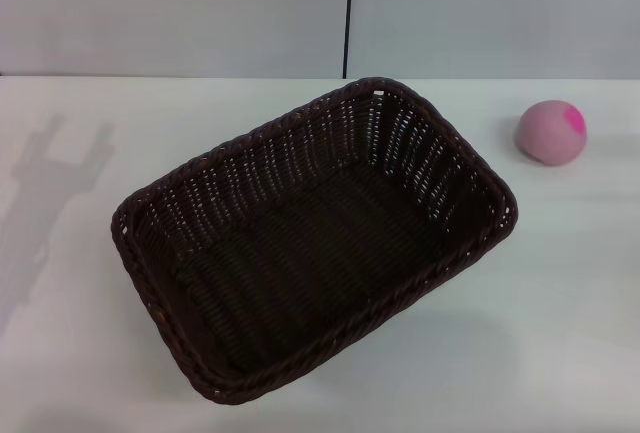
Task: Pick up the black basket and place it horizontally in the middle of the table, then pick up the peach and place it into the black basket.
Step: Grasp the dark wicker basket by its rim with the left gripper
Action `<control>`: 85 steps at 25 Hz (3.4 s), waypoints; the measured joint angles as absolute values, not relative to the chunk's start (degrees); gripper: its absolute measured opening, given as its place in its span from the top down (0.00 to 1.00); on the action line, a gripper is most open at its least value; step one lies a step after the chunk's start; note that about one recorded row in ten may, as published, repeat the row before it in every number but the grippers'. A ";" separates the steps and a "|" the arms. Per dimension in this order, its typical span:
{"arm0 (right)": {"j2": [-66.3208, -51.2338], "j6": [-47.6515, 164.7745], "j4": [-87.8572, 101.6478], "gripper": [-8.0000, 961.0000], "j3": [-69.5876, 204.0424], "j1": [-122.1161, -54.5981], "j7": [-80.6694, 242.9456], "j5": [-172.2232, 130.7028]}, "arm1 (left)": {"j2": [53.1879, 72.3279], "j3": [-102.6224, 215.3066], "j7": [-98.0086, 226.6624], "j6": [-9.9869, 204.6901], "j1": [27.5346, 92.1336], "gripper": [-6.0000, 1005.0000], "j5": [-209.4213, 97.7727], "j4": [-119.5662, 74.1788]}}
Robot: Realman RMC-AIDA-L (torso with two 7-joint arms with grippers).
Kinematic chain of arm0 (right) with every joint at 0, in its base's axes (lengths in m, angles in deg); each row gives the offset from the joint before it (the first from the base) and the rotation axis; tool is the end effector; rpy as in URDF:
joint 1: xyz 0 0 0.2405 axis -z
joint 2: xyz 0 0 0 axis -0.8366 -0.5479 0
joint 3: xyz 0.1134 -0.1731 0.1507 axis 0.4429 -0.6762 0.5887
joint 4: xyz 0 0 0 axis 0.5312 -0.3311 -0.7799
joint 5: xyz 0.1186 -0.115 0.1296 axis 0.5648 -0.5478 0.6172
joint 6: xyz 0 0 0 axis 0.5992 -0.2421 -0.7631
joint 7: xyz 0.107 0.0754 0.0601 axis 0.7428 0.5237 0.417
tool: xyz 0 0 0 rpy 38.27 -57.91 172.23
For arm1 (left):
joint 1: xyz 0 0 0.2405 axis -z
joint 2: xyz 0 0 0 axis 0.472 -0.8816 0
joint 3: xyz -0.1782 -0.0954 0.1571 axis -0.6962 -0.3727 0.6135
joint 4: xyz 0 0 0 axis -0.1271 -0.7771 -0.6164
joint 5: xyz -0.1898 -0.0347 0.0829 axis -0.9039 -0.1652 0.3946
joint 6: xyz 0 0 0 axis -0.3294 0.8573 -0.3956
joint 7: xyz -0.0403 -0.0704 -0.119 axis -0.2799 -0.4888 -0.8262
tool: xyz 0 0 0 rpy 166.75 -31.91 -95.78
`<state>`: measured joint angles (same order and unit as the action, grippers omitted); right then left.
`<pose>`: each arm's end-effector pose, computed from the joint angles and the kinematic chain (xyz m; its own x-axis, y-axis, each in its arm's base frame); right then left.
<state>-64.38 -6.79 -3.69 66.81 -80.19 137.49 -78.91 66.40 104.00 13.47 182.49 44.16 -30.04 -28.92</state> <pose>0.3729 0.3190 0.0808 0.2284 0.1239 -0.9657 -0.9658 -0.0960 -0.2408 -0.3342 0.2674 0.0431 0.2122 -0.1637 0.9634 0.8862 -0.3834 -0.2603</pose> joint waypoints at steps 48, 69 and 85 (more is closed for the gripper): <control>-64.80 -12.02 1.61 0.46 66.47 -78.52 131.87 -79.48 | 58.53 101.14 -61.65 190.13 69.70 0.20 63.51 -91.95; -64.80 -10.29 2.16 0.47 67.03 -78.44 131.93 -79.17 | 66.23 112.30 -70.37 192.30 77.90 0.20 87.47 -94.66; -64.80 -9.68 2.03 0.48 67.11 -78.47 131.82 -79.08 | 66.32 112.48 -70.75 185.39 77.03 0.24 86.92 -82.51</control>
<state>-64.80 -9.68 2.03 67.11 -78.47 131.82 -79.08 66.32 112.48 -70.75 185.39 77.03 86.92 -82.51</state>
